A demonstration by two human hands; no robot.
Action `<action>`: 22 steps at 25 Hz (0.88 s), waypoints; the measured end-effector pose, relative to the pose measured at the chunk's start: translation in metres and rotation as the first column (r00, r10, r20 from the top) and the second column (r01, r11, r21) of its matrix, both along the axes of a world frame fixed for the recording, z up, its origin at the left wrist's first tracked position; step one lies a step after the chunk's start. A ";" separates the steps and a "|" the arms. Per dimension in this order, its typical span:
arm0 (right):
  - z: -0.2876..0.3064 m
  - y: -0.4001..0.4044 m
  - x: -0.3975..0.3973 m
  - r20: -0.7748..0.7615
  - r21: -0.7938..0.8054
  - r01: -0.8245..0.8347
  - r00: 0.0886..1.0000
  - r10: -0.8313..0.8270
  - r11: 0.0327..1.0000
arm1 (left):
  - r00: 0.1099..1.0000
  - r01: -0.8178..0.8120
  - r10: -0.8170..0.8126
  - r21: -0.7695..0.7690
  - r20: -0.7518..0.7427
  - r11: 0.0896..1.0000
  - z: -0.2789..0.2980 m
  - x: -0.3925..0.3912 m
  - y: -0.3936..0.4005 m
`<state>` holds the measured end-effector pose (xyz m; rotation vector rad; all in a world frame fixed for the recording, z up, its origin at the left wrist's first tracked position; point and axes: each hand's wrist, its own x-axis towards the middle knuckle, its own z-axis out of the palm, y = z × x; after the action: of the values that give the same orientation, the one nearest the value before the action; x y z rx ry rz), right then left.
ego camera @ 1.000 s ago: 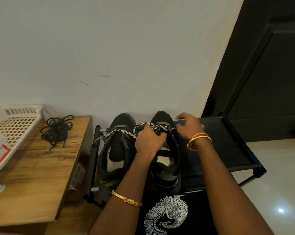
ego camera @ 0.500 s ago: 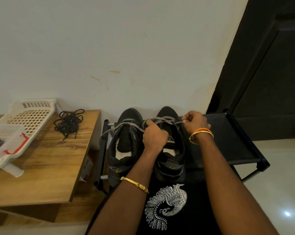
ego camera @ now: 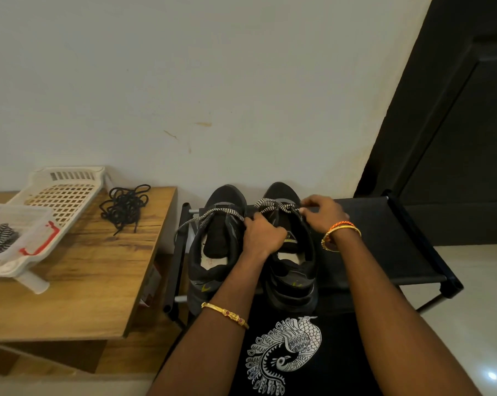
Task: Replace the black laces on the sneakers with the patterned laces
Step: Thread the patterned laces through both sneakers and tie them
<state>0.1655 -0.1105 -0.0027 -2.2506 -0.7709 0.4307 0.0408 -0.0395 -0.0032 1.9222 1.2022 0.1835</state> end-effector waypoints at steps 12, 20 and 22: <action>-0.004 -0.011 0.024 0.001 -0.023 0.304 0.953 -0.304 0.952 | 1.000 0.010 -0.010 -0.171 0.002 0.985 -0.001 0.000 0.006; -0.006 -0.016 0.030 0.036 -0.025 0.403 0.915 -0.402 0.915 | 0.999 0.010 0.000 -0.194 0.051 0.981 -0.005 0.002 0.004; -0.002 -0.015 0.027 -0.013 0.021 0.319 0.948 -0.319 0.947 | 0.998 0.006 0.006 -0.195 0.062 0.981 -0.006 0.003 0.004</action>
<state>0.1927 -0.1258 -0.0044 -2.2963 -0.3909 0.2745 0.0437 -0.0352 -0.0096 1.7338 1.1359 0.1201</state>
